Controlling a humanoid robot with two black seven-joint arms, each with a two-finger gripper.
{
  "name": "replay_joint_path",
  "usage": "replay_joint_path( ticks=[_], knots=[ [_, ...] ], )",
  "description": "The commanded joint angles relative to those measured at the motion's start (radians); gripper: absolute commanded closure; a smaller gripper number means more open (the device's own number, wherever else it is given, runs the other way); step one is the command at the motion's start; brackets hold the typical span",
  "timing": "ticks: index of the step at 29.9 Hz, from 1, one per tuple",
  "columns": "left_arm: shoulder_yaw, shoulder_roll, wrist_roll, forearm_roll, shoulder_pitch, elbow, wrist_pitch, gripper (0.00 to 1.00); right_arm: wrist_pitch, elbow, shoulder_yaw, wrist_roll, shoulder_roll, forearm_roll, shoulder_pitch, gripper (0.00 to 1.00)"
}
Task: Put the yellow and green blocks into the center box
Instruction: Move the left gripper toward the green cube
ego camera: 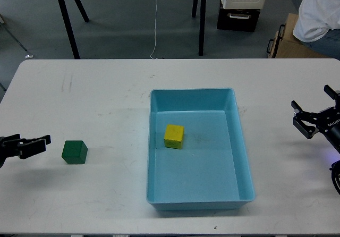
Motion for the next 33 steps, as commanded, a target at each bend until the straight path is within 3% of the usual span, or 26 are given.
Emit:
replay_joint_path(
  ticks=[1,10,33],
  knots=[
    [0.007,-0.001,0.0,-0.002,-0.007,0.001,0.004,0.0,0.0,-0.001,0.0,0.0,-0.001,0.0,0.0,0.03],
    [0.033,-0.041,-0.001,0.007,-0.011,0.004,0.045,0.0,0.0,-0.001,0.0,0.0,-0.006,-0.002,0.0,0.03],
    [0.172,-0.124,0.005,0.007,-0.132,0.076,0.044,0.0,0.0,0.002,0.0,0.0,-0.032,-0.002,-0.006,0.03]
  ],
)
